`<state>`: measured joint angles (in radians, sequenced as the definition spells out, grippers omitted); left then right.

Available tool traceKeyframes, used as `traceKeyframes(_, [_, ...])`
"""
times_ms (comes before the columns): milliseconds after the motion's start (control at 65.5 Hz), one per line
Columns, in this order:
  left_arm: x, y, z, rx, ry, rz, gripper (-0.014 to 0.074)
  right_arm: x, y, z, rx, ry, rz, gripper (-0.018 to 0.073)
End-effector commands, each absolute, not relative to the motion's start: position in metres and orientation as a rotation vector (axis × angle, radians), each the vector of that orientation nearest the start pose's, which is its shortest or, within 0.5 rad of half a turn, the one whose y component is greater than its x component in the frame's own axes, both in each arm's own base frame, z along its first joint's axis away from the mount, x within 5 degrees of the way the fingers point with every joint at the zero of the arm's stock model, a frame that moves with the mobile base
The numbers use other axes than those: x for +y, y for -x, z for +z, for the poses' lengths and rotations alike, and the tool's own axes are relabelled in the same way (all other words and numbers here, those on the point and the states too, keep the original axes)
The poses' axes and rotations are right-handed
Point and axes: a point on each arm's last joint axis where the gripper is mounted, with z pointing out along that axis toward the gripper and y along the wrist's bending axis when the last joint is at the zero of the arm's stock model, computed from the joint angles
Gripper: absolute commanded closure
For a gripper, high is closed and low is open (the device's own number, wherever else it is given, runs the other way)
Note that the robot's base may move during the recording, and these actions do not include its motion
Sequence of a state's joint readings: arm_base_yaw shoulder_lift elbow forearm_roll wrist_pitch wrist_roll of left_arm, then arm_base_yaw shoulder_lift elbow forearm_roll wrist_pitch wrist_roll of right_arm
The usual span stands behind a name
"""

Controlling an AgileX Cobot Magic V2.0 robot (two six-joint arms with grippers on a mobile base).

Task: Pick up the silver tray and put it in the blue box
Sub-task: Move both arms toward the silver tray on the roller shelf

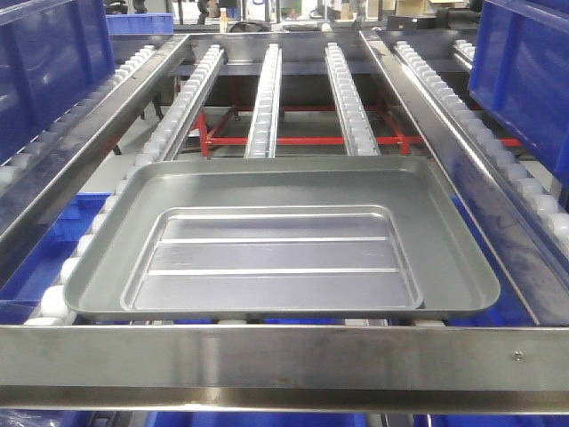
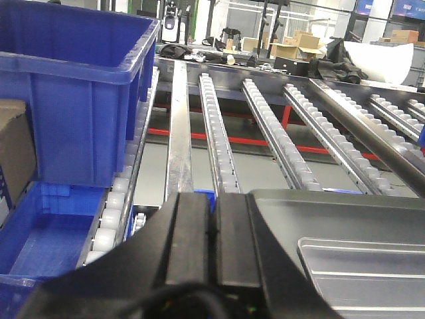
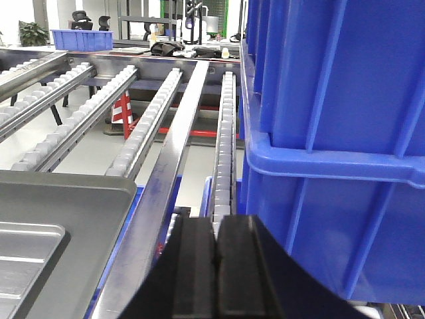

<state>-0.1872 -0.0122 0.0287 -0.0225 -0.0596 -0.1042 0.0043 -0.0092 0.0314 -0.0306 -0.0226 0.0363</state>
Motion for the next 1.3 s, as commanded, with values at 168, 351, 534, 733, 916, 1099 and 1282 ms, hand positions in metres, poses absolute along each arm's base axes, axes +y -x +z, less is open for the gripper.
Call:
traceKeyframes(168, [-0.010,-0.052,0.219,1.345,-0.039,-0.272,0.0692,0.000,-0.054,0.214,1.375,0.008,-0.002,0.0511])
traceKeyframes(351, [-0.010,-0.052,0.219,1.345,-0.039,-0.272,0.0692,0.000,-0.054,0.214,1.375,0.008,-0.002,0.0511])
traceKeyframes(534, [-0.010,-0.052,0.219,1.345,-0.039,-0.272,0.0692,0.000,-0.054,0.214,1.369,0.009,-0.003,0.0511])
traceKeyframes(733, [-0.009,-0.050,0.230,1.313,-0.013,-0.308,0.0692,0.000,-0.053,0.221,1.372,0.008,-0.004,0.0511])
traceKeyframes(916, [-0.013,-0.055,0.257,1.520,-0.015,-0.336,0.0692,0.000,-0.060,0.241,1.623,-0.039,0.034,0.0511])
traceKeyframes(1099, [-0.020,-0.084,0.265,1.924,-0.034,-0.297,0.0692,0.000,-0.096,0.262,1.897,-0.049,0.026,0.0511])
traceKeyframes(1282, [-0.032,-0.131,0.272,2.191,-0.028,-0.279,0.0692,-0.001,-0.144,0.271,2.265,-0.065,0.016,0.0511])
